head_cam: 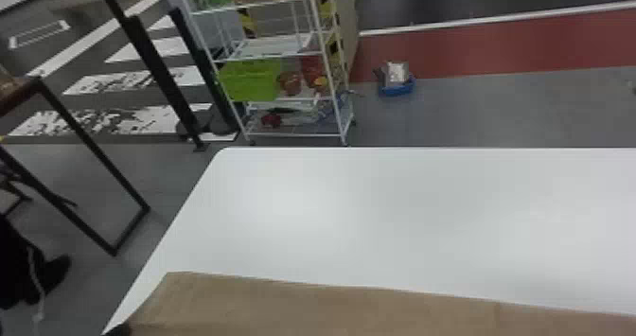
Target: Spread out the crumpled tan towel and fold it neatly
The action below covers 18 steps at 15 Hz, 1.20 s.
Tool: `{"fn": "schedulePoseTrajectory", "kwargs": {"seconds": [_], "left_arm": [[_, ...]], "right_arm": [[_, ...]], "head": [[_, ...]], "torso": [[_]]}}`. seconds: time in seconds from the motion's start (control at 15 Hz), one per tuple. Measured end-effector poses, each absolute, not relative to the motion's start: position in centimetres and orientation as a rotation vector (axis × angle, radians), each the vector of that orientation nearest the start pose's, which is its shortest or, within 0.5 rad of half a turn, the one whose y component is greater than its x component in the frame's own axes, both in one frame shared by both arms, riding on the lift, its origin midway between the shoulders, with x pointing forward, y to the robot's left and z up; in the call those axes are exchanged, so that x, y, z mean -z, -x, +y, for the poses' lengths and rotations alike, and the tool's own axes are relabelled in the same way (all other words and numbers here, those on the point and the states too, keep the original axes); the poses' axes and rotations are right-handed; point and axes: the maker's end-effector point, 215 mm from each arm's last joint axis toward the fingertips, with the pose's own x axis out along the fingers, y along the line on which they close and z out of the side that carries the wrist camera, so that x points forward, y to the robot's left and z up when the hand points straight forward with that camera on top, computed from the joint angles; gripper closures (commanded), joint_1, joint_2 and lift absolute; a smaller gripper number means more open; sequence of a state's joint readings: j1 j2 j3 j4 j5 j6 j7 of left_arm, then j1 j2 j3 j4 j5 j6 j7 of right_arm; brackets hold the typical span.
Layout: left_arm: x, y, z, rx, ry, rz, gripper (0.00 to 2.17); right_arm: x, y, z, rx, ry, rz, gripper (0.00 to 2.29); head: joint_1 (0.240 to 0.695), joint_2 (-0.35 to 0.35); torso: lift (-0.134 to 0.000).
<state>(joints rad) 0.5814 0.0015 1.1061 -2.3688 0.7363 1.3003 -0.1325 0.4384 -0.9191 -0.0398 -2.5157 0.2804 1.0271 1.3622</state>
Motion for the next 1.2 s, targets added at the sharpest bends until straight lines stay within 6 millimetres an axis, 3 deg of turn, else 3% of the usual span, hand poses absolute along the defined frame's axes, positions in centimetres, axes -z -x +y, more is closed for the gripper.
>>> {"fn": "schedulePoseTrajectory", "kwargs": {"seconds": [1.2], "left_arm": [[41.2, -20.3, 52.6, -0.453, 0.486, 0.740, 1.42]], "right_arm": [[39.9, -24.9, -25.5, -1.188, 0.702, 1.092, 1.19]], "head": [[0.695, 0.350]], "torso": [[-0.122]]}}
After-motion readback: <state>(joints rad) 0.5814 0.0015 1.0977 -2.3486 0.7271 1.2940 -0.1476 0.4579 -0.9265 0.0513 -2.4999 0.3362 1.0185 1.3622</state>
